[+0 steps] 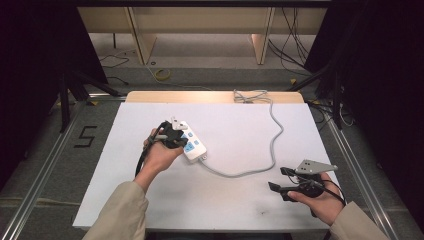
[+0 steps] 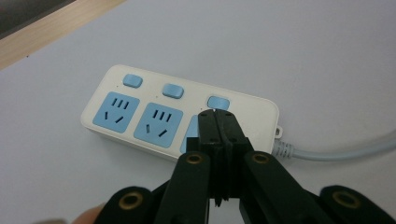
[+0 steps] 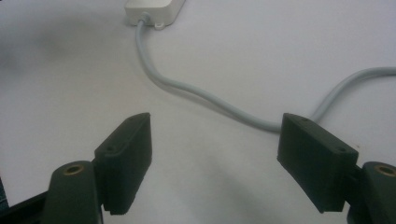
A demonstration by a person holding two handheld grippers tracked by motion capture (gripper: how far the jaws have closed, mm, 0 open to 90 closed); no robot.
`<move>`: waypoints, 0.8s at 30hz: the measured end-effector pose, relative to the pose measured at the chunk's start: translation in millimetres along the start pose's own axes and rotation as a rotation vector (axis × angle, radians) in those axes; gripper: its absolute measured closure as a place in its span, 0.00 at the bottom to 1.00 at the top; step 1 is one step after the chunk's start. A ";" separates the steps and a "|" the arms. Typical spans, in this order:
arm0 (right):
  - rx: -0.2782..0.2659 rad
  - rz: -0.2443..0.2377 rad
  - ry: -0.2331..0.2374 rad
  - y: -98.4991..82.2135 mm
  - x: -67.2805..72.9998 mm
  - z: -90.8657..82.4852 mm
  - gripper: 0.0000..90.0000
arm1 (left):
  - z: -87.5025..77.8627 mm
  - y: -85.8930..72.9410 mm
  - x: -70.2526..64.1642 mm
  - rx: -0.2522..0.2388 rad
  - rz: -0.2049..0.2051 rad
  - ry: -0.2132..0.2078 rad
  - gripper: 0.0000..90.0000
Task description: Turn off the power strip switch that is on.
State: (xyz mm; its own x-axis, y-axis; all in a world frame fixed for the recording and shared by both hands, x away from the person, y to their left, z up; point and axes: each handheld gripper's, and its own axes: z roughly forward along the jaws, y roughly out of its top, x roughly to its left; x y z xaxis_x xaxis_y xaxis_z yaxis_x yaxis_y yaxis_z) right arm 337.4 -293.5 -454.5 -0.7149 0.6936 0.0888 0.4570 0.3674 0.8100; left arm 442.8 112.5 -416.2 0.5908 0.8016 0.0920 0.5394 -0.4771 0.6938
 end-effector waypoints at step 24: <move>0.002 -0.004 0.001 -0.2 -0.4 0.0 0.30 | 5.6 12.6 1.0 0.013 0.003 -0.005 1.00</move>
State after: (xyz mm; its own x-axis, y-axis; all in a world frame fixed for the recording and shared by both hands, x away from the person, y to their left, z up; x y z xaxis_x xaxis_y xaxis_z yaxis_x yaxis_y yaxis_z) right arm 337.5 -293.9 -454.8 -0.7176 0.6911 0.0862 0.4552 0.3718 0.8091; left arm 453.5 105.3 -411.3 0.5954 0.7983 0.0906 0.5451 -0.4842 0.6844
